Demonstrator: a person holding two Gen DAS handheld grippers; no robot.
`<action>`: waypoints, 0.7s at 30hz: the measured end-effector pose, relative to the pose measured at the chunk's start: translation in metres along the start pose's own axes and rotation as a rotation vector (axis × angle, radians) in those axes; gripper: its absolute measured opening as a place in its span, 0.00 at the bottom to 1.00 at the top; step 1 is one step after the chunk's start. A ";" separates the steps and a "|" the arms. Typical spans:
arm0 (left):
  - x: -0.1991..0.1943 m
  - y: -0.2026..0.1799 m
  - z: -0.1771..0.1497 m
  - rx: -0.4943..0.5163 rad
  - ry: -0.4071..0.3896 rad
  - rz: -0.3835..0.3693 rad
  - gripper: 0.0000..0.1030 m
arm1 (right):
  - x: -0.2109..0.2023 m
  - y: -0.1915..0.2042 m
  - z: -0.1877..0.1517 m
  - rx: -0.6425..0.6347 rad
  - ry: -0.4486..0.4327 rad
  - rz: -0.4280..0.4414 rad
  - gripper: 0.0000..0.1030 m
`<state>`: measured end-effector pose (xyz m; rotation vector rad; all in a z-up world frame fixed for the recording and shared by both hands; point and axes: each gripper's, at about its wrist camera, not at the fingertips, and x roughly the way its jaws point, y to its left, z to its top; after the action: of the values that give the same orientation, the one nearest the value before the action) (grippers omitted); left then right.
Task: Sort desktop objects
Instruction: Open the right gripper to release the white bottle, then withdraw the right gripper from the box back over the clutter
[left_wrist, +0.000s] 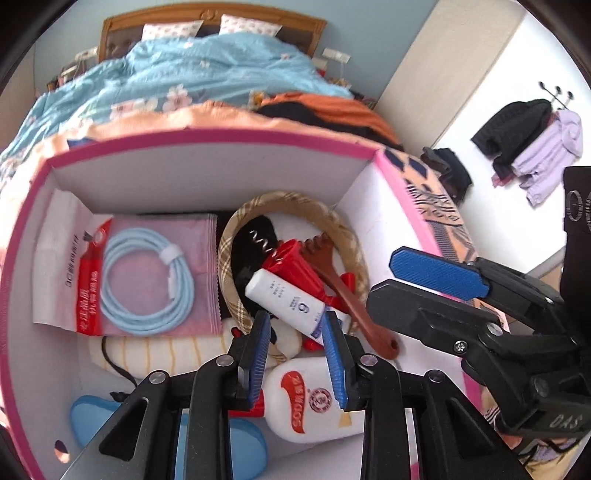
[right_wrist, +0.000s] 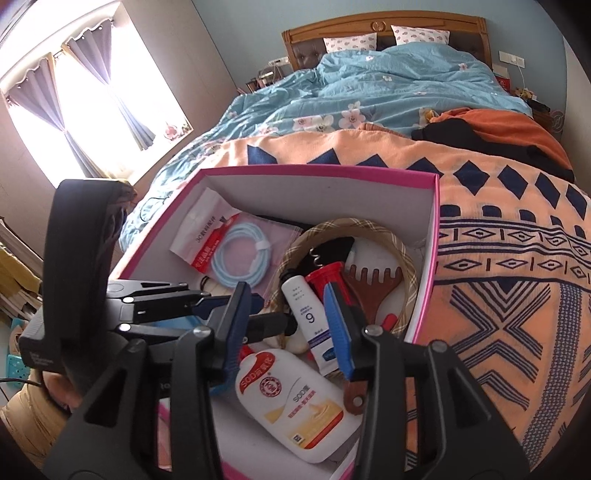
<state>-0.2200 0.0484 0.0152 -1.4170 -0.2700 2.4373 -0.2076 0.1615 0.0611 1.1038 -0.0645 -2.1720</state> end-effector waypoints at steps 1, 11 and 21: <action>-0.006 -0.003 -0.002 0.015 -0.018 -0.001 0.29 | -0.004 0.001 -0.002 0.002 -0.011 0.012 0.42; -0.059 -0.022 -0.031 0.113 -0.186 0.042 0.49 | -0.048 0.028 -0.035 -0.037 -0.096 0.116 0.44; -0.083 -0.039 -0.087 0.221 -0.278 0.167 0.72 | -0.075 0.057 -0.088 -0.075 -0.146 0.162 0.46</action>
<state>-0.0990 0.0564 0.0521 -1.0460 0.0607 2.7010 -0.0817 0.1848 0.0764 0.8663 -0.1322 -2.0881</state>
